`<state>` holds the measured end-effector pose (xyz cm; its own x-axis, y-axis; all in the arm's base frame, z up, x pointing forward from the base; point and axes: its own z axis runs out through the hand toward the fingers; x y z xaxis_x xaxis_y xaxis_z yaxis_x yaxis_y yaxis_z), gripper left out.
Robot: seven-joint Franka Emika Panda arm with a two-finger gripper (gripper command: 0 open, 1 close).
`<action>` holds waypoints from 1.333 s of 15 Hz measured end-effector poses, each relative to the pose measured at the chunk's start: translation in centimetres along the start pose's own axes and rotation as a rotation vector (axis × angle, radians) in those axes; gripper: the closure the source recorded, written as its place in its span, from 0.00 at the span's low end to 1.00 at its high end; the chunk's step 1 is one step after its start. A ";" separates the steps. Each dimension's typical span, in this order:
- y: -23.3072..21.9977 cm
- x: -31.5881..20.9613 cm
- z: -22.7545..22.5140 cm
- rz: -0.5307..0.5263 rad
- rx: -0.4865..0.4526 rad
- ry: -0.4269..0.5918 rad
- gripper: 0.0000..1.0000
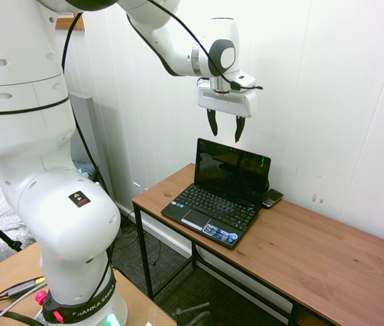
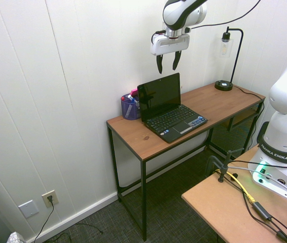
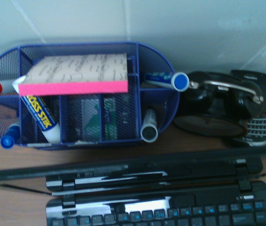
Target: Close the laptop lid
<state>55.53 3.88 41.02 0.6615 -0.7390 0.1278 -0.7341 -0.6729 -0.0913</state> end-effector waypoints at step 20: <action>-4.1 4.1 7.8 0.074 -0.013 -0.075 1.00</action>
<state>62.48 3.33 34.18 0.6148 -0.7873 0.0471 -0.7829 -0.6164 -0.0845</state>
